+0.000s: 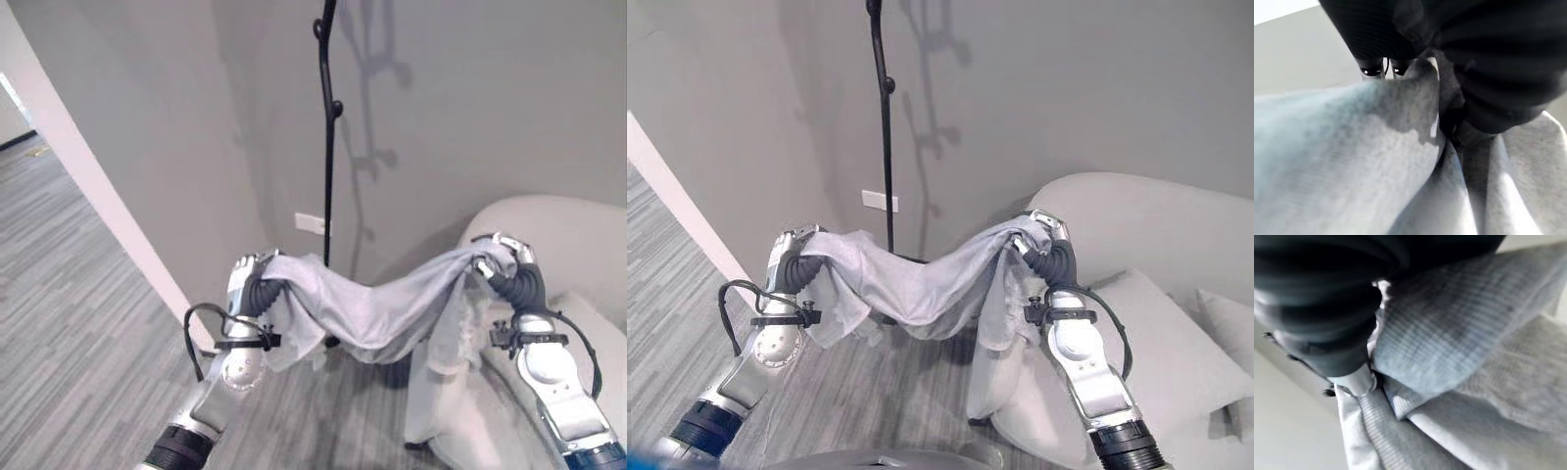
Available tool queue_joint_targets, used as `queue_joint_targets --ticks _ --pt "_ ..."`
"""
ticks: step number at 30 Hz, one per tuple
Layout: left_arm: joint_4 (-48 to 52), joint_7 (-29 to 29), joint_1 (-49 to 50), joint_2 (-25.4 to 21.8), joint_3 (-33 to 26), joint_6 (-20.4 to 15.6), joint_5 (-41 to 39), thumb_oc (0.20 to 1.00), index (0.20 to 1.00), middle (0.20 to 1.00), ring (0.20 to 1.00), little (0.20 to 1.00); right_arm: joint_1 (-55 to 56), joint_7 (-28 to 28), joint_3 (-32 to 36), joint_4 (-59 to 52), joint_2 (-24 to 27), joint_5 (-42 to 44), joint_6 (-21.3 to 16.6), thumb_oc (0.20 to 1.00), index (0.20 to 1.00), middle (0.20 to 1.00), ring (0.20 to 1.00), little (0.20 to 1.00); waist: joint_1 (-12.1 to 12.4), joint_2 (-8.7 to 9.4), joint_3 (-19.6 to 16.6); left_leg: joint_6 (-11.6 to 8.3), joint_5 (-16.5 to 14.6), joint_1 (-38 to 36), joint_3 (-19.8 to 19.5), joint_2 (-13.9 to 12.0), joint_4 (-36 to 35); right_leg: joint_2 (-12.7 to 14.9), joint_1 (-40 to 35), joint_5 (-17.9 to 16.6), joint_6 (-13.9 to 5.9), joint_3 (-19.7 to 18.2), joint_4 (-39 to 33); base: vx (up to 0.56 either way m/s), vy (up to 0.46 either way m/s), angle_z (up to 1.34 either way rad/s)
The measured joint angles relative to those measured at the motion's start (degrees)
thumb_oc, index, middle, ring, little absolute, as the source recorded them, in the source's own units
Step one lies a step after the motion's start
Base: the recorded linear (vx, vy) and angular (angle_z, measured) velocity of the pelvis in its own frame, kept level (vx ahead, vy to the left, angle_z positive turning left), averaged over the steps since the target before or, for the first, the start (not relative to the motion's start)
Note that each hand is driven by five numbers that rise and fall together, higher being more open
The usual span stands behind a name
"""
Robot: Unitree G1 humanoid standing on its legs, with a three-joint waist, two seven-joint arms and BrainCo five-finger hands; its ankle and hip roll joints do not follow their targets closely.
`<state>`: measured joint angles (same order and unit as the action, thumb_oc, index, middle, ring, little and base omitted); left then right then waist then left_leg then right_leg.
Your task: Hang the clothes on the sofa on the clothes rack.
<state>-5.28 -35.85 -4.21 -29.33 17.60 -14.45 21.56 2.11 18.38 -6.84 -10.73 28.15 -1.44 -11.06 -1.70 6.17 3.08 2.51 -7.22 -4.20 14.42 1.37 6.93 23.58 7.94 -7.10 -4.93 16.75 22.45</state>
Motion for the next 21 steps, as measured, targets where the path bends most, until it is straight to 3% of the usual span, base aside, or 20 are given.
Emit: queue_joint_targets --ticks 2,3,5,7,10,11,12,13,14,17,18,19,20,21 --pt "0.0 -0.1 0.9 0.0 -0.4 0.1 0.0 0.200 0.200 0.200 0.200 0.200 -0.1 0.2 -0.6 -1.4 -0.1 -0.7 0.0 0.200 0.200 0.200 0.200 0.200 0.5 -1.01 0.2 1.44 -0.2 -2.6 1.1 0.8 -3.0 2.2 2.5 -2.6 0.31 1.5 4.4 0.08 0.148 -0.44" --pt "0.4 0.0 2.4 0.3 -0.8 0.1 0.0 0.200 0.200 0.200 0.200 0.200 1.5 0.1 -0.8 -2.1 0.5 -0.9 -0.1 0.200 0.200 0.200 0.200 0.200 0.1 -2.07 -0.2 1.94 1.3 -3.9 2.4 0.8 -5.5 0.3 3.9 2.1 -0.93 1.7 5.9 0.06 0.045 -0.42" --pt "2.2 0.1 4.8 -0.2 -2.4 0.0 0.0 0.200 0.200 0.200 0.200 0.200 1.7 -0.1 -0.6 -2.1 1.5 -0.8 -0.1 0.200 0.200 0.200 0.200 0.200 0.0 -1.61 -0.1 1.50 2.4 -4.0 4.0 0.5 -7.5 -4.4 4.4 6.0 -3.21 1.7 3.6 0.02 -0.003 -0.41" --pt "2.2 0.3 4.9 -0.6 -2.3 0.3 0.0 0.200 0.200 0.200 0.200 0.200 1.7 0.0 0.1 -2.1 1.6 -0.8 -0.1 0.200 0.200 0.200 0.200 0.200 -1.1 -0.55 -0.3 2.07 3.1 -2.8 4.0 0.7 -7.1 -6.2 3.5 6.7 -2.58 3.2 3.3 0.00 0.000 -0.01" --pt "2.2 0.5 4.7 -0.4 -2.2 0.6 0.0 0.200 0.200 0.200 0.200 0.200 1.5 -0.1 0.1 -2.1 1.6 -0.8 -0.1 0.200 0.200 0.200 0.200 0.200 -1.3 -0.92 0.1 2.37 3.3 -2.7 4.2 1.0 -6.8 -6.2 -1.5 7.7 -2.49 3.3 0.6 0.13 -0.058 -0.07" --pt "1.5 0.7 4.8 1.6 -3.4 0.5 0.0 0.200 0.200 0.200 0.200 0.200 1.2 0.2 -0.5 -1.8 1.6 -0.7 -0.4 0.200 0.200 0.200 0.200 0.200 -1.2 -0.75 0.2 0.98 3.0 -2.8 4.6 0.7 -7.6 -8.3 -1.3 10.8 -4.49 3.0 0.6 0.25 -0.118 -0.17" --pt "1.0 0.8 4.7 3.2 -4.1 0.8 0.0 0.200 0.200 0.200 0.200 0.200 1.5 0.2 -0.9 -2.0 1.5 -0.8 -0.4 0.200 0.200 0.200 0.200 0.200 -1.2 -1.20 0.1 -0.30 3.3 -2.5 4.8 -0.3 -8.4 -11.7 -2.5 12.9 -4.82 2.0 -4.8 0.07 -0.053 -0.18" --pt "1.2 0.9 4.8 3.3 -3.9 0.8 0.0 0.200 0.200 0.200 0.200 0.200 1.3 0.1 -1.2 -2.1 1.5 -0.8 -0.6 0.200 0.200 0.200 0.200 0.200 -0.8 -0.93 -0.2 -0.43 3.5 -2.0 4.9 -0.5 -8.7 -13.4 -3.2 12.6 -3.52 2.3 -8.9 0.08 -0.077 -0.16" --pt "1.9 1.8 5.2 3.0 -3.8 0.8 0.0 0.200 0.200 0.200 0.200 0.200 -0.1 0.1 -1.2 -1.9 1.8 -0.7 -0.9 0.200 0.200 0.200 0.200 0.200 -1.0 0.06 -0.4 -0.62 3.6 -1.6 5.8 -0.1 -8.4 -14.6 -3.1 10.2 0.26 2.0 -11.4 0.02 -0.047 -0.25" --pt "3.2 2.6 6.4 2.2 -3.8 0.5 0.0 0.200 0.200 0.200 0.200 0.200 -1.1 0.2 -1.1 -2.0 2.8 -0.7 -1.2 0.200 0.200 0.200 0.200 0.200 -0.9 -0.26 -0.8 -1.28 3.1 -1.5 6.7 -0.9 -7.5 -15.5 -2.9 9.5 1.21 1.5 -11.9 0.04 -0.087 -0.28" --pt "3.1 2.6 6.6 2.3 -3.9 0.3 -0.2 0.200 0.200 0.200 0.200 0.200 -1.5 0.4 -1.8 -1.2 2.6 -0.7 -1.6 0.200 0.200 0.200 0.200 0.200 -0.3 -0.88 -0.8 -3.44 2.4 -0.4 7.3 -2.6 -4.2 -17.2 -2.4 11.8 3.70 2.2 -9.2 0.06 -0.119 -0.40" --pt "3.1 2.6 6.8 1.3 -3.7 0.1 -0.2 0.200 0.200 0.200 0.200 0.200 -1.6 0.3 -3.2 -0.4 2.2 -0.6 -1.6 0.200 0.200 0.200 0.200 0.200 0.9 1.62 -1.2 -5.23 1.2 3.7 6.5 -3.7 5.9 -17.5 -2.4 14.0 5.68 1.4 -9.0 0.06 -0.077 -0.23" --pt "2.2 2.6 6.3 1.5 -3.1 0.0 -0.4 0.200 0.200 0.200 0.200 0.200 -1.7 0.2 -3.4 -0.1 2.5 -0.4 -1.6 0.200 0.200 0.200 0.200 0.200 1.3 2.09 -1.0 -5.36 1.7 8.3 4.3 -5.1 15.9 -18.1 -4.5 13.2 7.16 1.4 -12.2 0.10 -0.047 -0.40" --pt "2.2 2.6 6.4 2.6 -2.0 -0.3 -0.5 0.200 0.200 0.200 0.200 0.200 -2.4 0.2 -3.2 -0.2 3.2 0.2 -1.8 0.200 0.200 0.200 0.200 0.200 2.5 1.41 -0.8 -6.35 2.9 13.6 -0.5 -7.5 28.2 -20.5 -8.3 11.2 8.45 0.8 -17.0 0.10 -0.003 -0.17"
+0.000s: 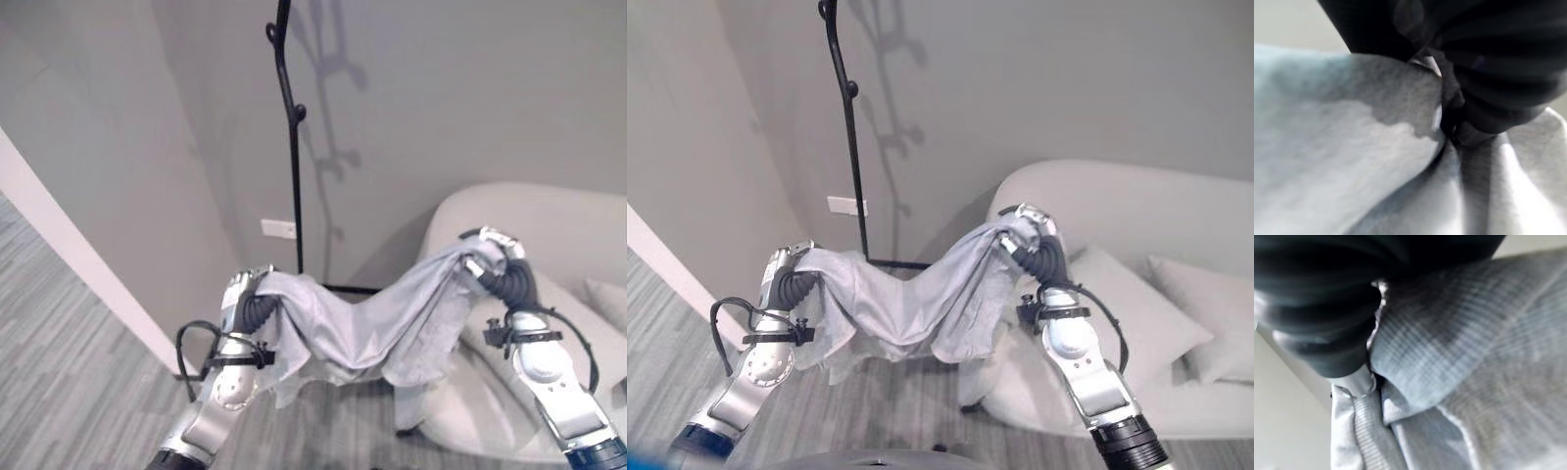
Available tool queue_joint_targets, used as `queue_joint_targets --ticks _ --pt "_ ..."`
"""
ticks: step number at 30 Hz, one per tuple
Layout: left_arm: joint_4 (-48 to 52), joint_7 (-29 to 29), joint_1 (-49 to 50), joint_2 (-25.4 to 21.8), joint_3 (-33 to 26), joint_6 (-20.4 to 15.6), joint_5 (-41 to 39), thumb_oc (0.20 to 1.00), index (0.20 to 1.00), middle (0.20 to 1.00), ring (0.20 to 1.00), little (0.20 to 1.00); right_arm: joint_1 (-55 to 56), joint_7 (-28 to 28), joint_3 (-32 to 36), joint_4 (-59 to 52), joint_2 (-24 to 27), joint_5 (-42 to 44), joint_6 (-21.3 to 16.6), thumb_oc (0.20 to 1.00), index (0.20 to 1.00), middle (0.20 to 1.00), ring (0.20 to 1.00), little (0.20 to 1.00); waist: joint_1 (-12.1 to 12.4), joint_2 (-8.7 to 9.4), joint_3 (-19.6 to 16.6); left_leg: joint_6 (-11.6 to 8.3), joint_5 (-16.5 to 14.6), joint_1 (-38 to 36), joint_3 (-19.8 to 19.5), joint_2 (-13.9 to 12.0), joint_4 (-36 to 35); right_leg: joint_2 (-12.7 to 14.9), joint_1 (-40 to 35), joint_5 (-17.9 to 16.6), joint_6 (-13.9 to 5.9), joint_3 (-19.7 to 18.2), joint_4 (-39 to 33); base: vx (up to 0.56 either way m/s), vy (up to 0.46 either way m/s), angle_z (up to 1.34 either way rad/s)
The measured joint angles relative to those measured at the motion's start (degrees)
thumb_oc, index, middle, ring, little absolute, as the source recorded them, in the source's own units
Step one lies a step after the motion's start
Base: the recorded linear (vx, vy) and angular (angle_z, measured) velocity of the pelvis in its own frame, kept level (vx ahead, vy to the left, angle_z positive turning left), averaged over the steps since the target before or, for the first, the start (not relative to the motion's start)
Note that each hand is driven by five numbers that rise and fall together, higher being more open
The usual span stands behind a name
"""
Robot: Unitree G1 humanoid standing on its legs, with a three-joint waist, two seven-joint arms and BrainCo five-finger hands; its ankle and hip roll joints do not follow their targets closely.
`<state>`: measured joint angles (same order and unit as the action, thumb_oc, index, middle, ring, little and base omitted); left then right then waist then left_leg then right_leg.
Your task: Hang the clothes on the sofa on the clothes rack.
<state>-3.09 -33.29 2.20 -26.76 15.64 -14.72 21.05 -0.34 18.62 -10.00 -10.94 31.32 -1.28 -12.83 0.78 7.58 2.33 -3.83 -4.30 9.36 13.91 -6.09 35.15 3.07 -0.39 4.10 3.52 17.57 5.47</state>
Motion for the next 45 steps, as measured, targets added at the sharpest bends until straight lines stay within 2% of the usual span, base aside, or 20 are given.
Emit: queue_joint_targets --ticks 2,3,5,6,8,12,17,18,19,21,23,26,28,30,32,34,36,40,42,45 --pt "0.0 0.0 0.0 0.3 0.3 -0.6 -0.1 0.200 0.200 0.200 0.200 0.200 -0.4 0.0 -0.3 1.0 0.3 0.2 -0.1 0.200 0.200 0.200 0.200 0.200 0.5 -0.44 0.0 -0.17 -0.1 1.6 -4.1 -0.8 3.9 -1.5 -2.2 -0.2 0.59 -0.9 -1.6 0.10 0.050 -0.36" --pt "0.0 0.0 -0.1 0.2 0.2 -0.8 -0.1 0.200 0.200 0.200 0.200 0.200 -0.4 0.0 -0.3 1.1 0.5 0.2 -0.1 0.200 0.200 0.200 0.200 0.200 0.6 -0.07 0.1 -0.18 -0.2 1.5 -3.6 -0.9 2.1 -1.6 -3.0 -0.3 0.37 -1.0 -2.6 0.23 0.204 -0.15" --pt "0.0 -0.1 -1.3 0.4 0.3 -1.0 -0.1 0.200 0.200 0.200 0.200 0.200 -1.0 0.1 -0.1 0.9 2.3 0.2 -0.1 0.200 0.200 0.200 0.200 0.200 -0.6 0.72 0.5 0.31 -0.2 1.1 -3.7 -1.4 -10.2 -2.2 -3.9 -0.8 -0.41 -1.5 -4.9 0.24 0.224 -0.09" --pt "0.0 -0.3 -2.2 0.1 0.2 -1.0 0.0 0.200 0.200 0.200 0.200 0.200 -2.4 0.1 -0.1 0.9 2.6 0.2 -0.2 0.200 0.200 0.200 0.200 0.200 0.0 0.92 0.7 0.45 0.6 -1.1 -4.0 -0.7 -22.5 -2.2 -3.9 -1.5 -0.68 -2.4 -5.6 0.13 0.101 -0.31" --pt "-0.5 -0.4 -3.9 0.2 0.2 -0.9 0.2 0.200 0.200 0.200 0.200 0.200 -4.4 0.5 0.2 1.8 2.9 0.1 -0.2 0.200 0.200 0.200 0.200 0.200 0.2 0.66 1.2 -0.66 3.4 -0.9 -7.0 -1.3 -32.3 -3.2 -4.4 -2.4 -0.31 -3.2 -7.0 0.16 0.111 -0.33" --pt "-2.1 -2.1 -7.2 0.2 -0.1 -0.9 0.5 0.200 0.200 0.200 0.200 0.200 -5.8 2.2 0.6 3.0 2.9 0.1 -0.2 0.200 0.200 0.200 0.200 0.200 1.0 -0.61 2.8 -1.18 7.1 1.5 -9.3 -3.8 -37.3 -4.5 -9.4 -0.2 -0.98 -4.5 -9.2 0.24 0.168 -0.16" --pt "-2.1 -3.6 -7.2 0.0 -0.7 -0.7 1.9 0.200 0.200 0.200 0.200 0.200 -5.8 2.3 0.8 2.5 3.6 -0.2 -0.3 0.200 0.200 0.200 0.200 0.200 1.4 -2.49 2.7 -0.25 7.7 -0.9 -6.2 -5.4 -36.0 -2.9 -14.8 2.7 -4.10 -6.7 -9.1 0.27 0.210 -0.23" --pt "-2.1 -4.0 -7.3 -0.8 -0.8 -0.5 3.0 0.200 0.200 0.200 0.200 0.200 -4.8 2.3 1.2 1.5 3.4 -1.2 -0.3 0.200 0.200 0.200 0.200 0.200 1.6 -1.53 1.7 -0.06 11.4 -1.7 -4.2 -3.3 -34.2 0.2 -15.7 4.9 -7.04 -7.3 -7.2 0.26 0.221 -0.26" --pt "-2.1 -4.1 -7.4 -1.6 -1.0 -0.2 3.7 0.200 0.200 0.200 0.200 0.200 -4.3 2.2 1.4 0.6 3.4 -1.3 -0.3 0.200 0.200 0.200 0.200 0.200 1.5 -0.52 1.3 1.10 12.2 -1.8 -3.1 -1.8 -33.3 2.1 -15.8 5.6 -8.11 -7.4 -6.4 0.24 0.232 -0.23" --pt "-2.0 -4.2 -7.4 -4.3 -2.1 0.4 5.0 0.200 0.200 0.200 0.200 0.200 -3.8 2.2 2.7 -1.1 2.4 -2.8 -0.5 0.200 0.200 0.200 0.200 0.200 1.0 1.54 0.4 3.12 11.7 -2.7 -1.9 1.9 -33.1 5.9 -15.7 5.9 -8.84 -7.0 -4.9 0.22 0.265 -0.04" --pt "-0.7 -4.4 -8.4 -7.7 -5.9 1.2 6.7 0.200 0.200 0.200 0.200 0.200 -3.6 2.3 6.6 -3.3 2.4 -5.3 -0.4 0.200 0.200 0.200 0.200 0.200 1.1 1.70 0.4 5.81 9.8 -4.0 -0.7 5.3 -33.5 9.5 -14.7 4.2 -10.04 -6.9 -1.4 0.20 0.296 0.06" --pt "0.0 -7.1 -9.0 -9.6 -13.4 2.5 9.0 0.200 0.200 0.200 0.200 0.200 -3.9 3.8 9.4 -4.2 2.4 -9.3 -0.4 0.200 0.200 0.200 0.200 0.200 1.2 0.74 0.7 7.27 9.0 -7.6 -0.1 6.8 -35.7 12.0 -13.7 4.2 -13.08 -6.9 5.1 0.11 0.238 -0.11" --pt "1.7 -11.5 -10.5 -13.5 -20.4 4.6 11.8 0.200 0.200 0.200 0.200 0.200 -4.4 5.7 12.4 -7.0 2.2 -13.5 -0.3 0.200 0.200 0.200 0.200 0.200 1.7 -0.40 0.9 8.89 7.6 -10.9 1.2 8.4 -37.5 14.5 -8.4 1.8 -15.74 -7.7 17.0 0.15 0.280 -0.20" --pt "4.8 -15.8 -11.7 -14.2 -26.1 6.2 14.6 0.200 0.200 0.200 0.200 0.200 -5.2 8.8 14.5 -9.4 1.6 -16.6 -1.3 0.200 0.200 0.200 0.200 0.200 1.0 -2.10 1.4 10.92 5.6 -13.5 1.4 9.6 -39.0 17.6 -2.9 1.5 -16.26 -6.1 27.2 0.19 0.200 -0.16" --pt "6.8 -19.0 -12.5 -14.3 -27.9 6.8 16.4 0.200 0.200 0.200 0.200 0.200 -5.0 10.7 15.3 -11.0 1.6 -18.2 -1.9 0.200 0.200 0.200 0.200 0.200 0.7 -3.96 -0.2 11.21 5.4 -15.2 1.8 10.0 -40.7 19.2 0.3 3.1 -15.22 -1.7 30.5 0.03 0.002 -0.10" --pt "9.7 -20.6 -12.3 -14.3 -28.1 6.7 17.3 0.200 0.200 0.200 0.200 0.200 -4.7 12.6 16.5 -12.7 1.7 -18.7 -2.8 0.200 0.200 0.200 0.200 0.200 0.1 -4.75 -0.8 9.31 4.9 -16.1 1.5 10.1 -40.4 17.3 3.4 4.7 -14.70 -0.1 25.2 0.05 -0.138 0.05" --pt "11.2 -21.1 -11.7 -15.2 -29.2 6.7 18.8 0.200 0.200 0.200 0.200 0.200 -4.9 13.9 16.8 -13.0 2.5 -19.5 -2.9 0.200 0.200 0.200 0.200 0.200 -0.5 -4.91 -1.0 8.80 5.1 -15.3 0.8 9.8 -40.3 13.4 4.4 5.0 -14.64 -2.4 15.1 0.05 -0.109 0.24" --pt "11.9 -22.1 -8.5 -14.2 -31.8 7.3 20.7 0.200 0.200 0.200 0.200 0.200 -2.8 15.4 19.7 -12.7 2.7 -21.2 -2.6 0.200 0.200 0.200 0.200 0.200 -0.9 -3.66 -2.1 7.72 4.4 -14.9 -0.4 10.5 -40.0 8.3 3.0 -0.5 -11.20 -5.5 4.3 0.09 -0.095 0.27" --pt "11.6 -22.7 -6.7 -14.0 -33.1 7.4 20.7 0.200 0.200 0.200 0.200 0.200 -3.2 15.9 21.5 -12.0 4.4 -21.2 -2.7 0.200 0.200 0.200 0.200 0.200 1.0 -3.95 -3.7 7.09 4.0 -14.5 0.3 9.5 -40.1 7.0 2.1 -4.0 -10.47 -5.4 0.6 0.04 -0.060 -0.26" --pt "10.5 -22.6 -6.8 -14.3 -32.9 7.4 20.5 0.200 0.200 0.200 0.200 0.200 -4.5 15.9 21.5 -8.8 7.3 -21.2 -2.6 0.200 0.200 0.200 0.200 0.200 1.0 -4.28 -5.7 6.15 3.7 -14.0 -0.2 8.5 -39.9 5.7 1.2 -4.9 -10.21 -4.8 -2.2 0.03 -0.049 -0.01"
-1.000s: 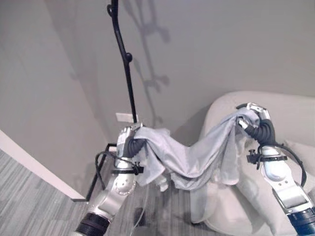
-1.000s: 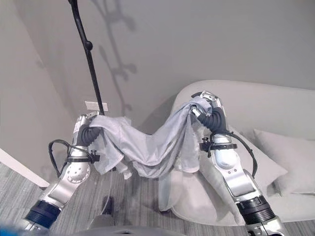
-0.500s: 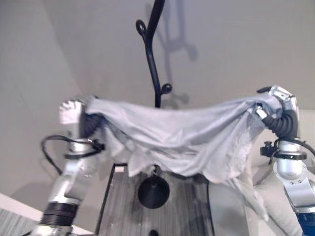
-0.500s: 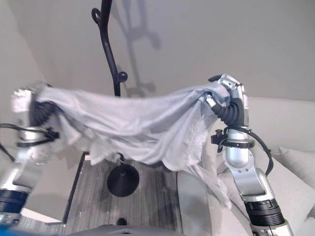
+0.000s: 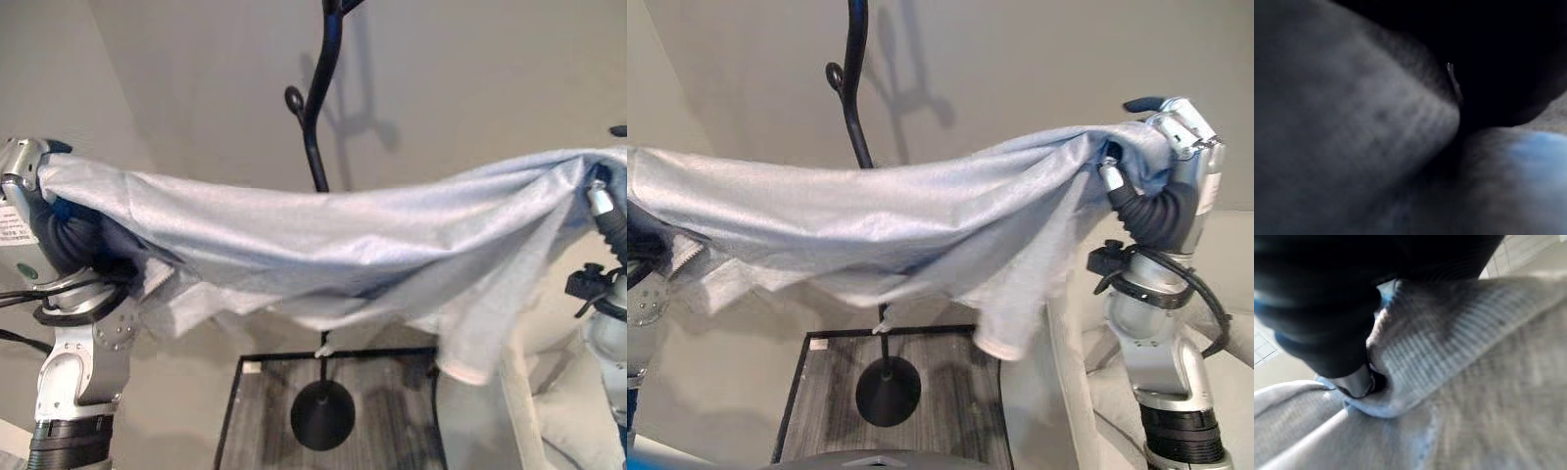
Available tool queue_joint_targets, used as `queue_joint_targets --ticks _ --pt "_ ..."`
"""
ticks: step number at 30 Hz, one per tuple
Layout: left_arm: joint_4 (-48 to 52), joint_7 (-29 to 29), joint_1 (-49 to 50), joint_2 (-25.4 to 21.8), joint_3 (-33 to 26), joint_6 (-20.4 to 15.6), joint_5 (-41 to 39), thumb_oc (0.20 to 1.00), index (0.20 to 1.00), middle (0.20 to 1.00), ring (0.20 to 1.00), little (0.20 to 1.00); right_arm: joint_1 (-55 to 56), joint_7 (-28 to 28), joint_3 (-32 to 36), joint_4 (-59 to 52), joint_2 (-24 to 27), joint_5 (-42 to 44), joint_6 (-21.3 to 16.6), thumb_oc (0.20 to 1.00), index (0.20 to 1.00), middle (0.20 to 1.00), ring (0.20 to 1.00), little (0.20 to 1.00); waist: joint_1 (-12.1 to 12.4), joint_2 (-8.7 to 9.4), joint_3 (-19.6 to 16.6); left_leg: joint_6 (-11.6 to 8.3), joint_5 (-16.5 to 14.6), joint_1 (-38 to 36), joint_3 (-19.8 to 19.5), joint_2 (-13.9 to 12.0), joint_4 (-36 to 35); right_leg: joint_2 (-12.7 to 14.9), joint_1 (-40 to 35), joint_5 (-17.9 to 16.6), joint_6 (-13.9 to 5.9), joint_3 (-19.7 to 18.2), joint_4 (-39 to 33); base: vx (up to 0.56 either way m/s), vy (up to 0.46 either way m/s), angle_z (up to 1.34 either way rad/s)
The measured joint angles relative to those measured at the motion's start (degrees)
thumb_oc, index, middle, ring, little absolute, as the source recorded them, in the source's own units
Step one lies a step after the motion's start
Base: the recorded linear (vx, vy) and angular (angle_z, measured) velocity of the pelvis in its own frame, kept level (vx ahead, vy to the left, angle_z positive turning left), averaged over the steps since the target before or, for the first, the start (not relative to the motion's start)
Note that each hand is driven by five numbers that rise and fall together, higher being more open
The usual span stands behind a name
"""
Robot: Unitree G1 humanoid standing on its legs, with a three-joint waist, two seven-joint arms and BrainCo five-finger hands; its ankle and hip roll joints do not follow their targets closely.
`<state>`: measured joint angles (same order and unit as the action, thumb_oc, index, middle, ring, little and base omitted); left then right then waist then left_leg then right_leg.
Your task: Hang the clothes on the sofa on the clothes rack.
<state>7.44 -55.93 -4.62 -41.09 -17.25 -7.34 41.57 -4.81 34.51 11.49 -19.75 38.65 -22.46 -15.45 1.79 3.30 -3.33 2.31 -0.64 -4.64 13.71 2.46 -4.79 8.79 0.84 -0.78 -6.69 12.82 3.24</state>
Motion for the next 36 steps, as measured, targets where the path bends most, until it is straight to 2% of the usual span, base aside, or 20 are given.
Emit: queue_joint_targets --ticks 2,5,9,11,14,17,19,23,27,29,32,36 --pt "-5.8 0.2 -4.4 -1.5 3.6 -0.3 -0.8 0.200 0.200 0.200 0.200 0.200 -5.0 0.0 -2.4 7.8 4.6 0.1 0.2 0.200 0.200 0.200 0.200 0.200 0.0 -0.48 -0.9 -0.67 0.0 -0.6 -0.4 -0.9 0.0 -1.1 -1.9 -0.6 0.72 0.8 -2.2 0.03 -0.034 0.10" --pt "-14.1 1.2 -12.3 -6.5 9.3 -1.0 -2.7 0.200 0.200 0.200 0.200 0.200 -14.1 -0.1 -7.3 18.3 12.0 0.9 1.0 0.200 0.200 0.200 0.200 0.200 0.1 -0.37 -0.9 -1.18 0.7 -1.2 -0.6 -1.9 0.0 -2.5 -3.7 -1.8 1.62 1.2 -5.2 0.01 -0.009 0.02" --pt "-25.7 3.1 -21.9 -13.2 17.2 -0.8 -5.5 0.200 0.200 0.200 0.200 0.200 -24.7 -0.2 -13.4 26.6 14.3 5.2 1.1 0.200 0.200 0.200 0.200 0.200 -0.5 -0.33 -0.9 -1.81 0.7 -1.8 -0.6 -2.9 -0.2 -4.0 -6.0 -3.0 2.75 1.5 -8.8 0.02 0.001 0.00" --pt "-28.6 4.8 -24.5 -14.8 19.8 -0.9 -6.3 0.200 0.200 0.200 0.200 0.200 -26.4 -0.9 -14.9 28.0 15.4 6.3 1.0 0.200 0.200 0.200 0.200 0.200 -0.9 -0.45 -0.9 -2.10 0.6 -2.0 -0.8 -3.2 -0.2 -4.3 -6.1 -3.0 2.87 1.7 -8.9 0.04 0.005 0.03" --pt "-39.6 9.3 -32.4 -19.0 31.4 -1.3 -10.3 0.200 0.200 0.200 0.200 0.200 -34.8 -3.4 -24.7 36.0 16.7 10.7 1.0 0.200 0.200 0.200 0.200 0.200 -1.4 -0.70 -0.8 -2.17 0.7 -2.6 -0.9 -3.5 -0.3 -4.7 -6.6 -2.9 3.09 1.8 -8.9 0.04 0.010 0.01" --pt "-44.9 13.4 -37.4 -18.9 37.3 -1.7 -13.9 0.200 0.200 0.200 0.200 0.200 -40.4 -6.0 -30.4 40.1 16.6 13.7 0.9 0.200 0.200 0.200 0.200 0.200 -1.9 -0.87 -0.3 -2.32 0.8 -2.5 -1.2 -3.5 -0.3 -4.7 -6.7 -2.9 3.09 2.1 -8.9 0.03 0.015 0.04" --pt "-49.1 16.3 -40.1 -19.1 42.7 -2.6 -14.6 0.200 0.200 0.200 0.200 0.200 -46.0 -7.7 -36.5 45.6 16.6 16.5 0.9 0.200 0.200 0.200 0.200 0.200 -1.9 -1.03 -0.3 -2.35 0.8 -2.5 -1.3 -3.5 -0.3 -4.7 -6.7 -2.9 3.10 2.1 -8.8 0.00 0.000 0.00" --pt "-49.5 20.1 -40.3 -19.1 44.1 -3.4 -16.6 0.200 0.200 0.200 0.200 0.200 -49.3 -10.4 -39.2 49.6 16.6 19.1 1.1 0.200 0.200 0.200 0.200 0.200 -1.6 -0.78 -0.2 -2.48 0.9 -1.5 -1.7 -3.5 -0.3 -4.7 -5.9 -3.0 3.16 2.5 -8.8 0.04 0.011 0.05" --pt "-55.7 23.1 -42.9 -19.1 49.1 -4.1 -16.8 0.200 0.200 0.200 0.200 0.200 -54.7 -14.0 -46.2 54.9 16.2 21.6 1.0 0.200 0.200 0.200 0.200 0.200 -1.6 -0.60 -0.1 -2.55 0.8 -1.2 -2.1 -3.6 -0.4 -4.7 -5.7 -2.7 3.45 2.9 -8.8 0.05 0.010 0.05" --pt "-56.1 23.6 -43.5 -19.1 49.2 -4.3 -17.2 0.200 0.200 0.200 0.200 0.200 -56.2 -14.5 -47.1 55.8 16.1 22.6 1.0 0.200 0.200 0.200 0.200 0.200 -1.5 -0.40 -0.1 -2.62 0.9 -0.5 -2.1 -3.6 -0.4 -4.8 -5.1 -2.7 3.47 3.0 -8.8 0.03 0.015 0.02" --pt "-61.9 24.8 -49.1 -19.0 53.4 -4.5 -19.0 0.200 0.200 0.200 0.200 0.200 -62.7 -15.1 -50.4 61.5 13.7 24.5 1.0 0.200 0.200 0.200 0.200 0.200 -1.6 -0.01 0.1 -2.85 1.4 1.3 -2.5 -3.7 -0.3 -4.8 -3.5 -2.9 3.64 3.4 -8.8 0.00 0.009 0.07" --pt "-65.4 25.2 -55.0 -17.5 55.1 -4.3 -21.5 0.200 0.200 0.200 0.200 0.200 -67.4 -15.1 -50.8 67.8 10.8 26.7 0.9 0.200 0.200 0.200 0.200 0.200 -1.0 0.87 0.3 -3.11 1.9 5.1 -3.5 -3.9 0.1 -5.1 -0.5 -3.1 3.97 4.1 -8.7 -0.05 -0.011 0.10"
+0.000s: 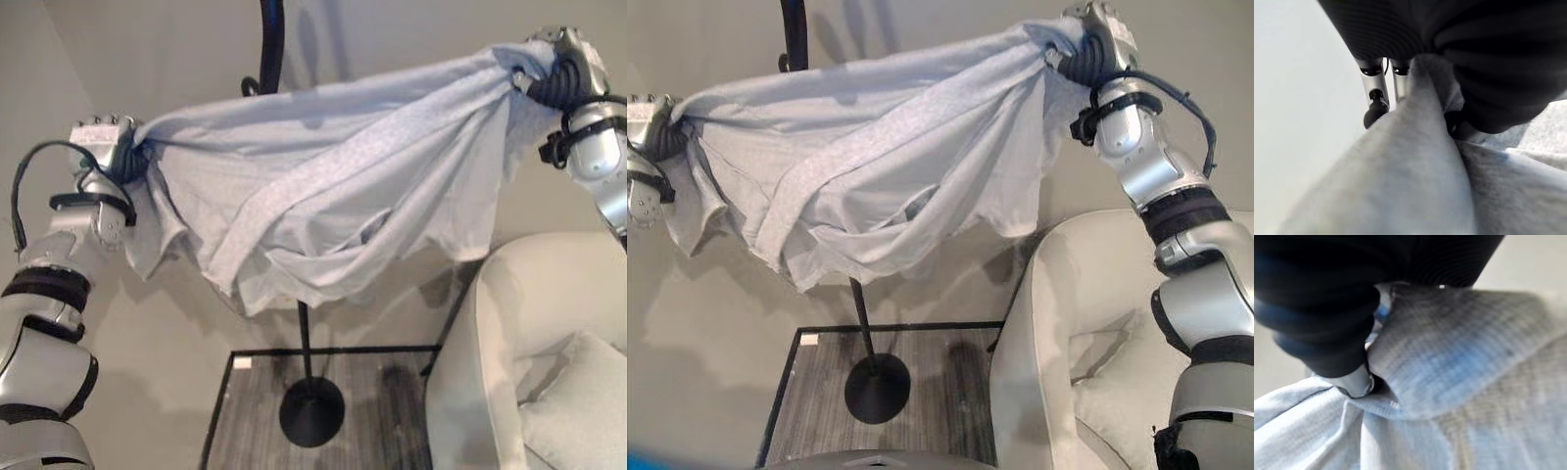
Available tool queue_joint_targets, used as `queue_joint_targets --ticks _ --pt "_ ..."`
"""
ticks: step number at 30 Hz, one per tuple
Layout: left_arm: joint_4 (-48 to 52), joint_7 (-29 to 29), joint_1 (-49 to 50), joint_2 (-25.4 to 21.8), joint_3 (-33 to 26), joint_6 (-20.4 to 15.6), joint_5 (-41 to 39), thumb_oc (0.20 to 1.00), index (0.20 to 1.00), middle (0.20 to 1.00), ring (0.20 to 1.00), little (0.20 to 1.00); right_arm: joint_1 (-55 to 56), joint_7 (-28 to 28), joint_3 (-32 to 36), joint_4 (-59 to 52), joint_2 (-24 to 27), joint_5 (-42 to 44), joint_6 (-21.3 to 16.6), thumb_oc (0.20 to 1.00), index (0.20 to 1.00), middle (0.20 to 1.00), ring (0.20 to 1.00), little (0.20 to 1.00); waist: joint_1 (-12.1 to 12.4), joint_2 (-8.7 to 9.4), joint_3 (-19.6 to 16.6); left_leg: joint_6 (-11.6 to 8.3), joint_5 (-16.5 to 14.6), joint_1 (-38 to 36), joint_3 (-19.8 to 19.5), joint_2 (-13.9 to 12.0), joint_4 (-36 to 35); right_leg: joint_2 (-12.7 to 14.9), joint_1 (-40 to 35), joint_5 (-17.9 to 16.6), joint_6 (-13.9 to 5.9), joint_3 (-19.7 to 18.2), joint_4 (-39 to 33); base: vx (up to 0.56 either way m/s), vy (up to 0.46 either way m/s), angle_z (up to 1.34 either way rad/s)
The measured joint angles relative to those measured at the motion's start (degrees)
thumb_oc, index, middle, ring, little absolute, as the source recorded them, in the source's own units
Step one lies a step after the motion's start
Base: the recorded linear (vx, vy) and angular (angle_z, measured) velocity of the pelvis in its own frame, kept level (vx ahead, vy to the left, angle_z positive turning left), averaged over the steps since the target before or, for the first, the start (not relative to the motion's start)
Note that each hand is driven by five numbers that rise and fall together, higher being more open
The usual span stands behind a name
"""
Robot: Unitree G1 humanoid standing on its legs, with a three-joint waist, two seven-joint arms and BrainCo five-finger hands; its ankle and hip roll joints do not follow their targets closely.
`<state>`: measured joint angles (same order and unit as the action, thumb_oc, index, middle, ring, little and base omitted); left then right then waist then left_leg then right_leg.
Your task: Hang the clothes on the sofa on the clothes rack.
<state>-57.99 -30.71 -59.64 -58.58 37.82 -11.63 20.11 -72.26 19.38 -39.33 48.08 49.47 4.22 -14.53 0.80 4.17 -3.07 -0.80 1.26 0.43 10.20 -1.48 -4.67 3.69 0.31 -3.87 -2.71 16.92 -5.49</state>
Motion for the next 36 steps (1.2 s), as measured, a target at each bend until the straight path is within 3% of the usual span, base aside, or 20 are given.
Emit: queue_joint_targets --ticks 7,10,13,18,23,26,27,29,30,31,32,33,36 --pt "-1.4 2.0 1.7 8.8 -1.4 1.0 -2.1 0.200 0.200 0.200 0.200 0.200 0.7 -1.2 -0.1 4.8 -5.9 1.1 2.4 0.200 0.200 0.200 0.200 0.200 1.0 1.35 2.4 -0.44 2.0 6.7 -1.5 -0.4 0.8 -0.4 6.3 -1.1 1.12 1.5 0.5 -0.12 -0.007 0.10" --pt "1.6 1.6 7.6 13.7 -7.1 0.8 -5.4 0.200 0.200 0.200 0.200 0.200 4.2 -1.0 2.5 3.3 -9.4 1.3 2.2 0.200 0.200 0.200 0.200 0.200 1.0 2.12 5.1 -0.74 2.4 10.4 -1.7 -1.0 2.1 -0.5 10.2 -1.0 0.98 1.3 2.6 -0.13 -0.003 0.02" --pt "1.4 2.3 12.7 19.2 -6.1 0.2 -6.4 0.200 0.200 0.200 0.200 0.200 6.3 -3.0 0.5 3.1 -12.5 1.3 2.8 0.200 0.200 0.200 0.200 0.200 1.0 2.65 7.5 -0.63 3.0 12.2 -1.6 -1.0 2.0 -0.7 11.7 -1.8 1.67 1.4 2.0 -0.03 0.007 0.02" --pt "5.4 2.1 21.6 25.4 -11.8 -0.6 -8.4 0.200 0.200 0.200 0.200 0.200 10.7 -3.6 1.5 -6.0 -13.9 2.0 2.6 0.200 0.200 0.200 0.200 0.200 1.0 3.23 8.9 -0.66 3.0 10.3 -1.1 -1.3 0.9 -1.3 10.0 -2.2 1.75 0.9 0.3 -0.05 0.016 -0.07" --pt "14.4 1.6 33.3 31.7 -18.5 -0.8 -12.6 0.200 0.200 0.200 0.200 0.200 24.6 -3.7 7.2 -20.8 -15.1 3.6 1.2 0.200 0.200 0.200 0.200 0.200 1.1 3.42 10.3 -0.86 3.1 7.1 0.3 -1.5 -0.4 -1.7 7.7 -2.0 1.41 -0.4 -0.1 0.01 0.009 -0.13" --pt "18.3 1.5 38.3 37.3 -20.5 -1.1 -16.8 0.200 0.200 0.200 0.200 0.200 33.7 -3.6 11.0 -26.0 -19.2 5.4 1.3 0.200 0.200 0.200 0.200 0.200 1.0 3.48 10.6 -0.92 3.0 6.3 0.5 -1.5 -0.5 -1.7 7.1 -1.8 1.12 -0.7 -0.1 0.05 0.003 -0.05" --pt "21.1 1.2 40.8 39.6 -21.9 -1.9 -19.7 0.495 0.495 0.495 0.495 0.495 36.9 -3.5 11.8 -27.2 -21.9 5.9 0.9 0.200 0.200 0.200 0.200 0.200 0.9 3.46 10.7 -0.92 3.0 6.0 0.7 -1.5 -0.5 -1.7 7.0 -1.9 1.19 -1.0 -0.1 0.05 0.001 -0.12" --pt "22.3 1.1 41.8 41.1 -21.8 -2.1 -23.7 1.000 1.000 1.000 1.000 1.000 38.8 -3.7 12.0 -27.1 -24.2 5.9 0.7 0.200 0.200 0.200 0.200 0.200 1.0 3.33 10.8 -0.92 3.0 5.6 1.2 -1.6 -0.6 -1.7 6.7 -1.9 1.19 -1.3 -0.1 0.05 -0.006 -0.11" --pt "24.4 1.1 43.7 42.4 -22.2 -2.5 -28.0 1.000 1.000 1.000 1.000 1.000 40.8 -3.4 12.4 -27.0 -27.0 6.5 0.4 0.200 0.200 0.200 0.200 0.200 1.0 3.24 10.9 -1.14 2.9 4.6 1.5 -1.7 -0.6 -1.8 5.8 -1.9 1.16 -1.5 -0.1 0.04 -0.008 -0.09" --pt "25.0 1.2 44.5 43.1 -22.3 -2.7 -29.5 1.000 1.000 1.000 1.000 1.000 41.6 -3.7 11.8 -26.9 -27.6 7.1 0.4 0.288 0.288 0.288 0.288 0.288 1.0 3.01 11.1 -1.22 2.8 4.1 1.5 -1.7 -0.6 -1.8 5.3 -1.8 1.13 -1.6 -0.1 0.04 -0.005 -0.06" --pt "26.6 2.1 45.6 43.9 -21.3 -2.7 -32.3 1.000 1.000 1.000 1.000 1.000 42.7 -3.8 11.9 -26.9 -29.0 7.7 0.2 0.705 0.705 0.705 0.705 0.705 1.0 2.72 11.1 -1.23 2.8 4.0 1.5 -1.7 -0.6 -1.7 5.3 -1.8 1.13 -1.6 -0.1 0.04 -0.007 -0.02" --pt "30.3 4.0 48.1 43.5 -20.5 -3.4 -37.5 1.000 1.000 1.000 1.000 1.000 44.8 -3.8 12.6 -26.7 -31.0 10.4 0.1 1.000 1.000 1.000 1.000 1.000 1.0 2.40 11.2 -1.28 2.7 3.6 1.5 -1.7 -0.6 -1.7 4.9 -1.7 1.16 -1.7 -0.1 0.04 -0.007 0.00" --pt "32.0 7.5 50.4 45.1 -19.8 -3.4 -45.1 1.000 1.000 1.000 1.000 1.000 48.2 -4.6 11.7 -24.9 -33.7 13.0 0.9 1.000 1.000 1.000 1.000 1.000 1.0 0.93 11.3 -1.17 2.4 2.3 1.5 -1.7 -0.6 -1.7 3.5 -1.5 1.21 -1.6 -0.1 0.04 -0.003 0.01"
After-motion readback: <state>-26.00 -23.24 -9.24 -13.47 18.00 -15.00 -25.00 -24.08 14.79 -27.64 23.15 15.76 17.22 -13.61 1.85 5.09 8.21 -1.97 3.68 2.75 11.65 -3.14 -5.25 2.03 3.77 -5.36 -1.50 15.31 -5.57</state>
